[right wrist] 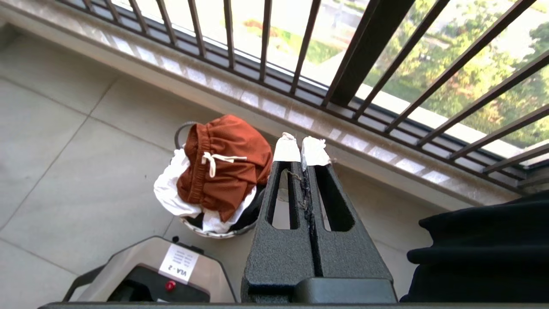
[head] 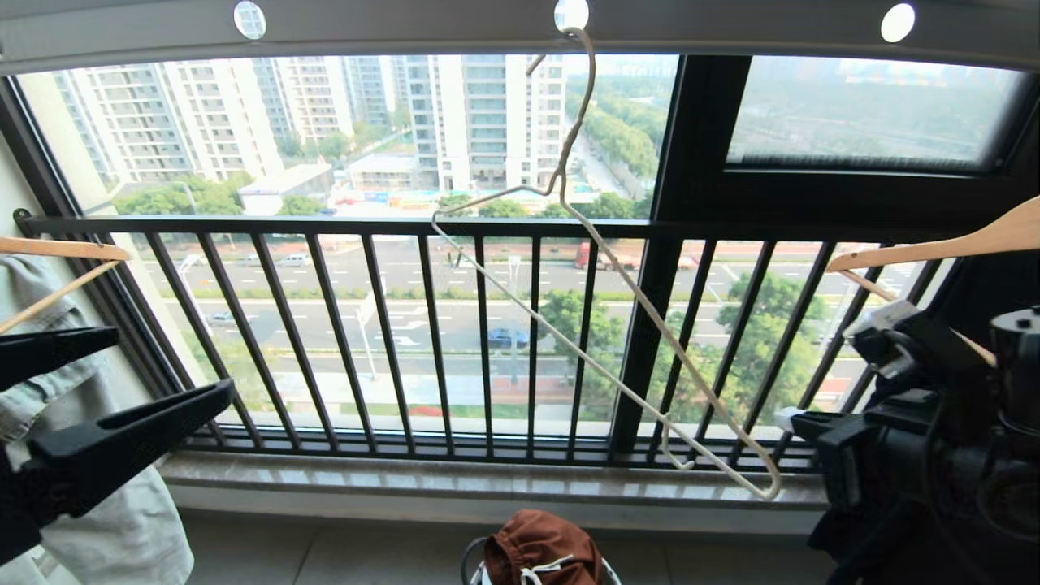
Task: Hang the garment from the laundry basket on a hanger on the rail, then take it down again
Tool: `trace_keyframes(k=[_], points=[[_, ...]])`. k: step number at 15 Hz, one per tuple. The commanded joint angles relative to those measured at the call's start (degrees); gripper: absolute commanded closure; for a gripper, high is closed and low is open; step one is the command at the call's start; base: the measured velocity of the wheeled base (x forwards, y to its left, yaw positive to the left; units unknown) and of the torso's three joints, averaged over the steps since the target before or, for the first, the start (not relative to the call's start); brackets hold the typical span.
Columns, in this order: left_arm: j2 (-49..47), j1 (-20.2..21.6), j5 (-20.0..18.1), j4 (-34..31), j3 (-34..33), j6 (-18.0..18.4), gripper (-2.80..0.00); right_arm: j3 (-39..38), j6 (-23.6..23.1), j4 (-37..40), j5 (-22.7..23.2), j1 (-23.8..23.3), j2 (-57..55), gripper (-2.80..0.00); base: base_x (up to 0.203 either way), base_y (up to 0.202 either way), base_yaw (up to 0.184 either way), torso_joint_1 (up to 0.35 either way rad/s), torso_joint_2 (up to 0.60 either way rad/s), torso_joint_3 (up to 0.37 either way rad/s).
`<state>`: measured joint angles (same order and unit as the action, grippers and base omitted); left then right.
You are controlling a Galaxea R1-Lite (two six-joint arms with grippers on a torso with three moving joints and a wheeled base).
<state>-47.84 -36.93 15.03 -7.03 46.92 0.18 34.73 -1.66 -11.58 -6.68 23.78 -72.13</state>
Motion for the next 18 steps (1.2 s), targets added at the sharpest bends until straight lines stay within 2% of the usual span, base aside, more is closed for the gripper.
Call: trace_keyframes(k=[1,2,3,5,7,12,16,18], points=[[8.23,6.15,-2.69,3.38,-6.83,-0.18,-2.8,-1.29,-0.1,4.79,-0.43,-0.02,16.59,0.0,0.0,0.0,0.0,0.0,0.0,0.0],[9.76,8.55,-3.4,4.1,-7.99,-0.28,-2.8,-1.06,-0.13,8.5,-1.0,-0.03,21.13,0.0,0.0,0.0,0.0,0.0,0.0,0.0],[11.01,10.55,-3.86,4.41,-8.59,-0.47,0.0,-0.52,-0.12,12.99,-1.65,-0.04,25.74,0.0,0.0,0.0,0.0,0.0,0.0,0.0],[12.73,13.54,-4.0,4.2,-9.31,-2.18,0.0,1.68,-0.1,22.32,-3.32,-0.17,33.48,0.0,0.0,0.0,0.0,0.0,0.0,0.0],[14.94,17.22,-3.8,4.28,-11.69,-2.39,0.0,4.59,-0.08,28.86,-5.38,-3.87,38.5,0.0,0.0,0.0,0.0,0.0,0.0,0.0],[24.02,24.85,-3.71,4.26,-15.15,-4.33,0.0,12.9,-0.1,36.13,-6.05,-11.85,48.12,0.0,0.0,0.0,0.0,0.0,0.0,0.0],[28.88,33.08,-3.21,4.2,-18.62,-6.43,0.0,16.55,-1.33,39.24,-5.94,-21.01,51.95,0.0,0.0,0.0,0.0,0.0,0.0,0.0],[33.1,33.93,-3.37,4.36,-23.44,-6.55,0.0,16.47,-2.54,41.35,-5.16,-21.87,55.9,0.0,0.0,0.0,0.0,0.0,0.0,0.0]])
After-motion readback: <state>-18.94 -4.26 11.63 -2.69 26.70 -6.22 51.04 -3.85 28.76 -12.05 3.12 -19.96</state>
